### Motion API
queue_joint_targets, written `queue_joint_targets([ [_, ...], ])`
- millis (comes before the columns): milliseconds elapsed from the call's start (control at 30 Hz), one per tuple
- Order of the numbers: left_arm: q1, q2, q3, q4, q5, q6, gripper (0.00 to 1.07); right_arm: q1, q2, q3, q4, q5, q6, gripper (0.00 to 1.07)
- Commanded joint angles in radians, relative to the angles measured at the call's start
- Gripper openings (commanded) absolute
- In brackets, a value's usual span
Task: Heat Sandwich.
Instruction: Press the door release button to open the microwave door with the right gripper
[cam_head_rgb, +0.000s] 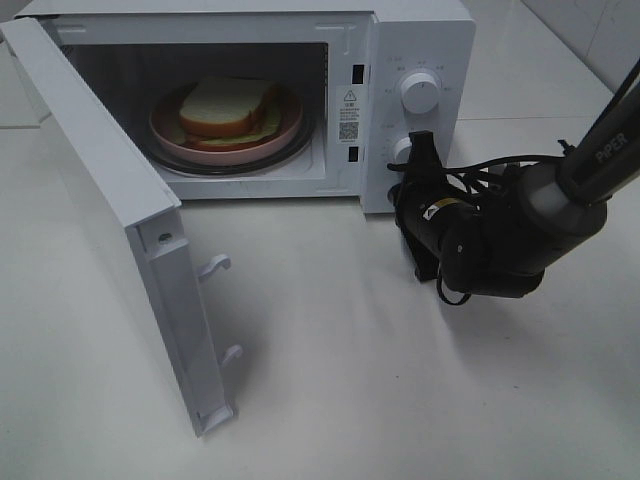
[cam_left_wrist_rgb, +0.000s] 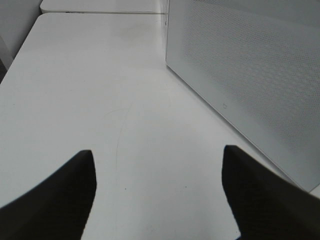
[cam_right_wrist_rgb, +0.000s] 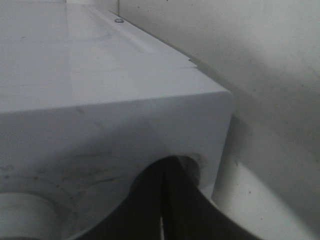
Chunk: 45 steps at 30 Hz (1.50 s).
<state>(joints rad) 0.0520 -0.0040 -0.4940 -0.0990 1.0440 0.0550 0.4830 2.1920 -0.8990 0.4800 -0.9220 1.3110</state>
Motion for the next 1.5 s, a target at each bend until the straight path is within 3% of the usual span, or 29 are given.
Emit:
queue_joint_targets([
  [33,-0.002,-0.016,0.003,-0.003,-0.008,-0.003,0.66,-0.053,0.011,-0.080,0.004,-0.190,-0.015,0.00],
  [667,-0.002,-0.016,0.003,-0.003,-0.008,-0.003,0.66,-0.052,-0.029,-0.054,-0.003,-0.188,-0.142,0.00],
  [967,-0.002,-0.016,0.003,-0.003,-0.008,-0.003,0.66,-0.051,-0.127,0.024,-0.003,-0.127,-0.309,0.00],
  [1500,-0.002,-0.016,0.003,-0.003,-0.008,-0.003,0.66,-0.049,-0.236,0.175,-0.026,-0.113,-0.342,0.01],
])
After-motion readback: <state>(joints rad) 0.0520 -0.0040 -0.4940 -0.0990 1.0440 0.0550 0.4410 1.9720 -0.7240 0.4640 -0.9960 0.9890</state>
